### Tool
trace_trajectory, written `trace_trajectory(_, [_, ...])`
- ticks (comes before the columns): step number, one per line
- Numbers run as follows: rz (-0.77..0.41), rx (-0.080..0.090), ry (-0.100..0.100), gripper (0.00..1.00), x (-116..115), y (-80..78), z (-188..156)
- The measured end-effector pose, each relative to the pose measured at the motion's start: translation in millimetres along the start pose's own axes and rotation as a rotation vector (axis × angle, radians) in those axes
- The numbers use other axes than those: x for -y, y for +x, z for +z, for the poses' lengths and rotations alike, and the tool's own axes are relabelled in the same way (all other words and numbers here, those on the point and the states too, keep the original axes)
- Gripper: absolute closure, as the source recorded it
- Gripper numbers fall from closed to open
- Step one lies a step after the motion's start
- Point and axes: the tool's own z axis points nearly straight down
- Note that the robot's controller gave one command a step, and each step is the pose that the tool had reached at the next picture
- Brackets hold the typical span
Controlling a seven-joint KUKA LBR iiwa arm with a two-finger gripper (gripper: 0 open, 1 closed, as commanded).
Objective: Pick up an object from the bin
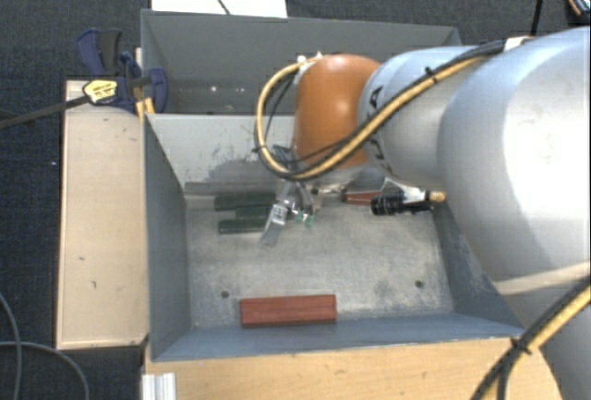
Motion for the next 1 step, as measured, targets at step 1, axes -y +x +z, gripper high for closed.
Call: trace_trajectory(1, [0.067,0.0,-0.002,0.0,-25.2,13.0,-1.5])
